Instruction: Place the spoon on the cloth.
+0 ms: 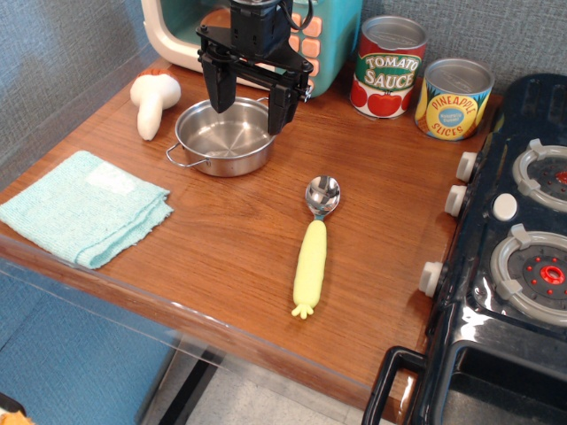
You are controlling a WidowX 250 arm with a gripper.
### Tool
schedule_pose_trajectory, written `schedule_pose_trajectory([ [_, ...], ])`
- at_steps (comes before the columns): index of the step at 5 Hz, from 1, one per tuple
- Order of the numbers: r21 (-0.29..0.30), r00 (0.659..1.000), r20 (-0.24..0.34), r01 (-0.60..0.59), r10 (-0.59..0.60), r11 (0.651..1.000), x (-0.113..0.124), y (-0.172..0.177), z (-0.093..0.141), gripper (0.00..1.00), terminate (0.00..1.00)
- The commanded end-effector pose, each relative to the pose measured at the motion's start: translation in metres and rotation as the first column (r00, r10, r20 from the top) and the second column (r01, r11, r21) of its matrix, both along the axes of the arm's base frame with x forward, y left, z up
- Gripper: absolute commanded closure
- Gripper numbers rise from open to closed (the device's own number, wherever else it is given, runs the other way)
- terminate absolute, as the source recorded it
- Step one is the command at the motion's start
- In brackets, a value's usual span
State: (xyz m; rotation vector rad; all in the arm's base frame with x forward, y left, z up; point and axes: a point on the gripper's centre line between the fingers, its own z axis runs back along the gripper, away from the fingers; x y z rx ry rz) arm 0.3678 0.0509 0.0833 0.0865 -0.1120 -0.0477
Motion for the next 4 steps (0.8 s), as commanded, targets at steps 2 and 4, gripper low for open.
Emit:
schedule_pose_trajectory([
  [2, 0.057, 1.000, -0.008, 0.023, -0.023, 0.998, -0.014, -0.017, -0.001, 0.00, 0.00],
  [4, 0.035, 0.994, -0.019, 0.110, -0.109, 0.993, -0.055, -0.063, -0.024, 0.00, 0.00],
])
